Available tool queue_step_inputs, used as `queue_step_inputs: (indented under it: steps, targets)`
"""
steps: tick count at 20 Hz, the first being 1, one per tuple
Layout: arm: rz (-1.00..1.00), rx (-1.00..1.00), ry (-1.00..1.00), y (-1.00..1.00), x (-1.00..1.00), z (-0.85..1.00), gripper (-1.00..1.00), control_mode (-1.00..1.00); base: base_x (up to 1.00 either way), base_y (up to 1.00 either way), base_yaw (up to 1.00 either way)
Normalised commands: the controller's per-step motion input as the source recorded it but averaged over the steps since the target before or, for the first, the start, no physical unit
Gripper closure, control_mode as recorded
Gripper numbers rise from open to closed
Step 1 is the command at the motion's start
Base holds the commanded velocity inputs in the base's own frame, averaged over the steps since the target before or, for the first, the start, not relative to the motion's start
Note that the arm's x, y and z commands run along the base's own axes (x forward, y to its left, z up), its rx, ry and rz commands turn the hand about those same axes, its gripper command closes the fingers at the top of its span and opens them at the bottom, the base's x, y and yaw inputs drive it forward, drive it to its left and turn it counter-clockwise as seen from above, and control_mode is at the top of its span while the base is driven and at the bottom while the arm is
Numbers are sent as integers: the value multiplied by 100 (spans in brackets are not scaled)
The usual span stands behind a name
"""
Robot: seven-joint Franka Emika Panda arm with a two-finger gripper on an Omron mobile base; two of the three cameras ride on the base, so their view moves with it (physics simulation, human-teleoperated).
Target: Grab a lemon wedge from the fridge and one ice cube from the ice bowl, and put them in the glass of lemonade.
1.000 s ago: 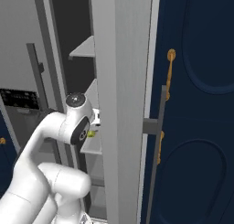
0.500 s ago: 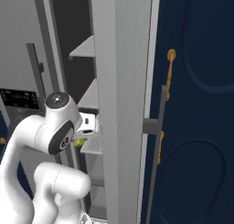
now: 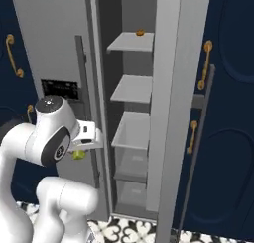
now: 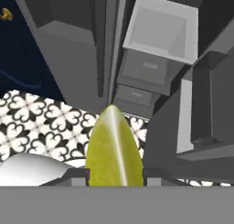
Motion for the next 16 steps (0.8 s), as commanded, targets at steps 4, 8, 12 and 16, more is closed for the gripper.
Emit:
queue_step_inputs:
  steps: [4, 8, 12, 16]
  targets:
    - [0, 0, 0, 0, 0, 0, 100, 100, -76, 81, 32]
    - [0, 0, 0, 0, 0, 0, 100, 100, -4, 97, 57]
    - [0, 0, 0, 0, 0, 0, 100, 100, 10, 89, 62]
    - [0, 0, 0, 0, 0, 0, 100, 100, 42, 69, 62]
